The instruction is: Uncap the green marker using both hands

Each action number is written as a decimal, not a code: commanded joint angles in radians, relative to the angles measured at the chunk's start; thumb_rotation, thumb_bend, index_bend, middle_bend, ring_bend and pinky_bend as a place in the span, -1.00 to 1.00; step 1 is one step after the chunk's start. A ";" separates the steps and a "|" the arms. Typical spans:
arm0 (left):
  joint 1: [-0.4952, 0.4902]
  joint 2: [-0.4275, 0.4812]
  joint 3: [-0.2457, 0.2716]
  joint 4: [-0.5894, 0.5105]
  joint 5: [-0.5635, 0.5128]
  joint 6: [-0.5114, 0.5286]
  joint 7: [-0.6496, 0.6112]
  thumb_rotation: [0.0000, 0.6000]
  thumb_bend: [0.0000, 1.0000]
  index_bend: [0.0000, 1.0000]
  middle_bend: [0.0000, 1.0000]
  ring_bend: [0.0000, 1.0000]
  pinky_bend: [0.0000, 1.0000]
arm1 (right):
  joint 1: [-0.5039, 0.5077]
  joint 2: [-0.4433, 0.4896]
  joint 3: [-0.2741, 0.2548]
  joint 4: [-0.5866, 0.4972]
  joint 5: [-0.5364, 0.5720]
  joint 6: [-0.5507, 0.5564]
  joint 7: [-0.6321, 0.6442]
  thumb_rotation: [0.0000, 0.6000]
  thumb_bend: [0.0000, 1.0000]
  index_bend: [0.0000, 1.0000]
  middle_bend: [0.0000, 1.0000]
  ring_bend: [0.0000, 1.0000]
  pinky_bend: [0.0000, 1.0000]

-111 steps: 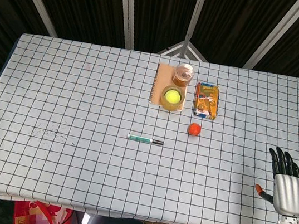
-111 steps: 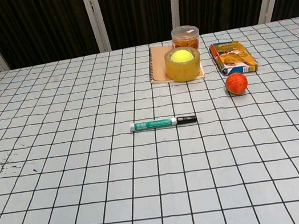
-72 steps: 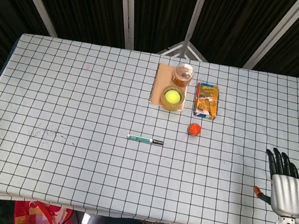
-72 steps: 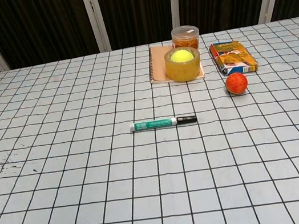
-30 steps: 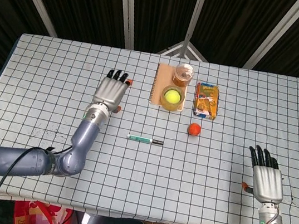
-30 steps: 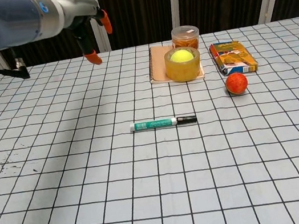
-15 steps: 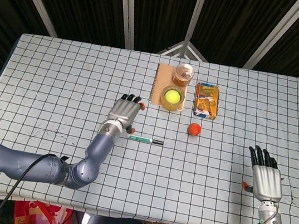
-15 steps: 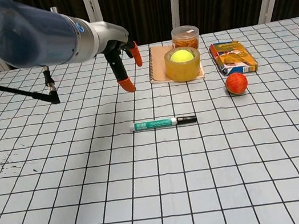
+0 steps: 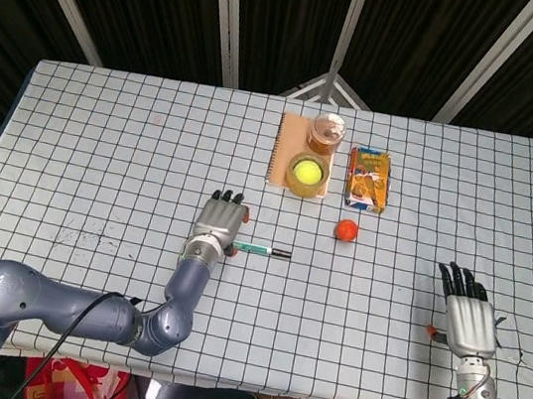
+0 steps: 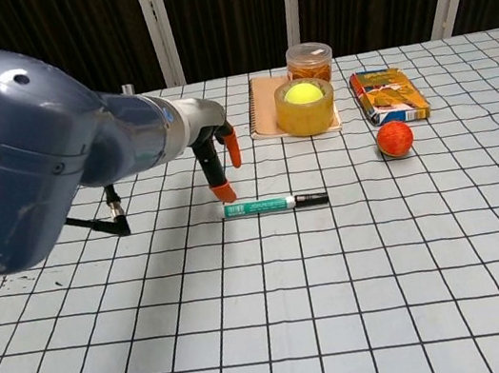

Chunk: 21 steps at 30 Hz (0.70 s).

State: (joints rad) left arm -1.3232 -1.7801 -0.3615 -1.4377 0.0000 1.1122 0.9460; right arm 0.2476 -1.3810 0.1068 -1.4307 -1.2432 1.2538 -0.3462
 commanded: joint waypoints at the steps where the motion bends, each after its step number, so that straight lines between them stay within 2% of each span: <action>1: -0.013 -0.025 -0.009 0.020 0.005 0.013 0.012 1.00 -0.21 -0.31 -0.85 -1.00 -1.00 | -0.001 -0.008 -0.002 0.019 0.000 -0.005 0.015 1.00 -0.67 -0.84 -0.86 -0.90 -0.64; 13: -0.027 -0.135 -0.024 0.127 0.046 0.033 0.020 1.00 -0.21 -0.13 -0.83 -1.00 -1.00 | -0.014 -0.015 -0.011 0.060 -0.016 0.001 0.075 1.00 -0.67 -0.83 -0.86 -0.90 -0.64; 21: -0.021 -0.174 -0.043 0.173 0.067 0.028 0.029 1.00 -0.21 -0.08 -0.83 -1.00 -1.00 | -0.017 -0.020 -0.011 0.084 -0.022 -0.002 0.099 1.00 -0.67 -0.83 -0.86 -0.90 -0.64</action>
State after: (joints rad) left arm -1.3455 -1.9496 -0.4023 -1.2685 0.0648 1.1413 0.9721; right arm 0.2314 -1.4001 0.0956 -1.3485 -1.2637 1.2523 -0.2494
